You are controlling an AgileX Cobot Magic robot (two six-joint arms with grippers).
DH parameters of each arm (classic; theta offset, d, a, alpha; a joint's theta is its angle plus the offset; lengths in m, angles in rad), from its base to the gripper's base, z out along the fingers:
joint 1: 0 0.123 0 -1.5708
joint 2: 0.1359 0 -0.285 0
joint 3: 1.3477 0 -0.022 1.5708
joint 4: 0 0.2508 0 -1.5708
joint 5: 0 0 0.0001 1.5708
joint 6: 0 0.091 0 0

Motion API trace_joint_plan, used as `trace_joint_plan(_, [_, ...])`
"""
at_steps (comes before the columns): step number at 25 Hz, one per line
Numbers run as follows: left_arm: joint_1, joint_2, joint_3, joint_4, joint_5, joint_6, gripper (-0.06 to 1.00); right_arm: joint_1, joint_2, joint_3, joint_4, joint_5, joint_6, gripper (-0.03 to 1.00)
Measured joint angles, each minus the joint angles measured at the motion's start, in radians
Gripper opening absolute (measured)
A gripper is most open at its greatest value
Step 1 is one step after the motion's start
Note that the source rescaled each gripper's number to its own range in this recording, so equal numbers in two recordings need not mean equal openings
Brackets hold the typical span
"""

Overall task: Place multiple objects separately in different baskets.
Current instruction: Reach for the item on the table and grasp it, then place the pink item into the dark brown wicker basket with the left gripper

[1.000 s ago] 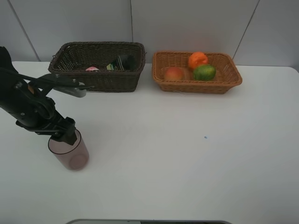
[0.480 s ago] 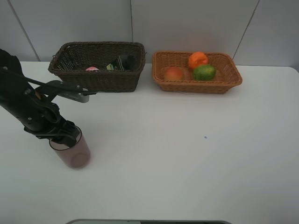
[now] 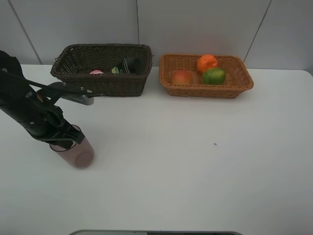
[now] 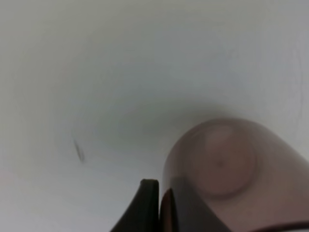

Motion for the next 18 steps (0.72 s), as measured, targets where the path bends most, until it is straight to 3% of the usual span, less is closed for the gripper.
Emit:
trace_joint_plan(12, [0.0,0.002,-0.033,0.003,0.003,-0.027,0.0,0.0,0.0,0.0,0.0,0.0,0.0,0.84])
trace_joint_plan(18, [0.0,0.003,-0.161,0.004,0.14,-0.073,0.0,0.0,0.0,0.0,0.0,0.0,0.0,0.84])
